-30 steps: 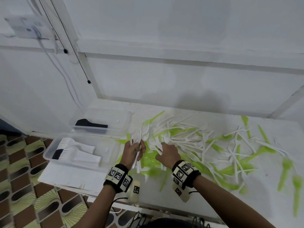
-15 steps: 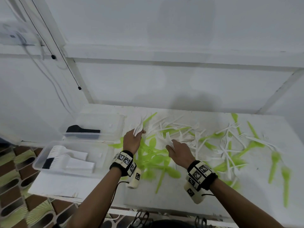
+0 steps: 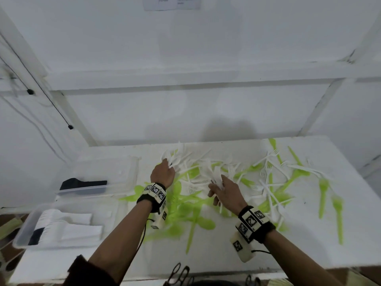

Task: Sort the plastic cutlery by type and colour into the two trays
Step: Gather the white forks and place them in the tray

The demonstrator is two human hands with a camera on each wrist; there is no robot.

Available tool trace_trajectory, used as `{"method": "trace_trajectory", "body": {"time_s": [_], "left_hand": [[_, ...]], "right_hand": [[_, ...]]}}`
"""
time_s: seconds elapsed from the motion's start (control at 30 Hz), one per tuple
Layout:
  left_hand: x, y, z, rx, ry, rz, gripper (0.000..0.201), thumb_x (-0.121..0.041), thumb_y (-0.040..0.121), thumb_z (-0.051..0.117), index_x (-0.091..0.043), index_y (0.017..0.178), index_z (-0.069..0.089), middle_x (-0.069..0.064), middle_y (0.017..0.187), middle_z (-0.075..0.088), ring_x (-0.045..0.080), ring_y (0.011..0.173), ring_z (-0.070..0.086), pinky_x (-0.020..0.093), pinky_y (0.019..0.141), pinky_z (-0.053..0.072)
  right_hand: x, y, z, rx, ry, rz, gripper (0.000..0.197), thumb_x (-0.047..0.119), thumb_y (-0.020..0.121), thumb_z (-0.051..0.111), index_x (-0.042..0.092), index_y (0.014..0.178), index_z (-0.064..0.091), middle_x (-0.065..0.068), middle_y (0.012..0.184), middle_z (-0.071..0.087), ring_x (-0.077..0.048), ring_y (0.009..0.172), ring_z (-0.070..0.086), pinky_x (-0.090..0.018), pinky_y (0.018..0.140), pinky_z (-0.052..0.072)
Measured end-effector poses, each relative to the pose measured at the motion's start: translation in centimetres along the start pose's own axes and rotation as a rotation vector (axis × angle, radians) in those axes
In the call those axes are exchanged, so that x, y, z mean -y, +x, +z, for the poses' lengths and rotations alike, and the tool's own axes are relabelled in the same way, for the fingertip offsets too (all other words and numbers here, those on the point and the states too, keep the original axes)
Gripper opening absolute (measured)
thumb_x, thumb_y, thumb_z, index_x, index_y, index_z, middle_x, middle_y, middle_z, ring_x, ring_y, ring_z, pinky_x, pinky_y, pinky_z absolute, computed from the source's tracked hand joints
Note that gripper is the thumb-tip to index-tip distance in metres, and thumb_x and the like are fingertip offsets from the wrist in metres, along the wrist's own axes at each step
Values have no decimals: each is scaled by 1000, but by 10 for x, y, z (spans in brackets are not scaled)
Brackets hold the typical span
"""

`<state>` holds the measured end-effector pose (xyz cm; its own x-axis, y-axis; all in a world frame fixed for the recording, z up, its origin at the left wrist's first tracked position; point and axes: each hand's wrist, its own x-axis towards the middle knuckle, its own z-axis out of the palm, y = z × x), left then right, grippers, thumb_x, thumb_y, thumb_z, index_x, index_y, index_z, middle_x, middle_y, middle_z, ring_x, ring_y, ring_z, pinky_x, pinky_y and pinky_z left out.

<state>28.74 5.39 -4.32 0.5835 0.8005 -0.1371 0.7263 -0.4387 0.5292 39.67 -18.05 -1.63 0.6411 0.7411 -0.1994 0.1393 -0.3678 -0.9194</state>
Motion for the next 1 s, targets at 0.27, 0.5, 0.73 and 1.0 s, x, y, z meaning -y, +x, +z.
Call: {"method": "trace_trajectory", "body": {"time_s": [0.27,0.5,0.73,1.0], "left_hand": [[-2,9,-1,5,147,-41,32,-36,96,53,-7,108,54,19,111,65,39,103,63,39,81,48],[3,10,3,68,322,18,34,-38,91,62,-11,109,52,13,108,63,35,100,63,37,77,48],[13,9,2,77,285,0,21,-21,86,60,-16,92,40,11,99,59,35,94,61,34,70,41],[26,-11,-12,32,272,-3,27,-10,83,60,-10,109,53,15,105,64,37,101,62,36,73,45]], "right_hand": [[-12,2,-6,-73,176,45,14,19,97,67,8,104,60,-9,79,76,-25,50,60,-35,53,50],[-16,14,-4,8,257,29,19,15,102,60,7,119,62,-10,76,71,-20,52,53,-29,51,45],[-11,14,1,161,304,58,10,8,97,65,-1,100,62,-14,82,69,-20,61,58,-32,56,49],[-13,19,7,189,138,33,16,32,101,63,17,100,56,2,77,56,-9,59,50,-23,49,39]]}}
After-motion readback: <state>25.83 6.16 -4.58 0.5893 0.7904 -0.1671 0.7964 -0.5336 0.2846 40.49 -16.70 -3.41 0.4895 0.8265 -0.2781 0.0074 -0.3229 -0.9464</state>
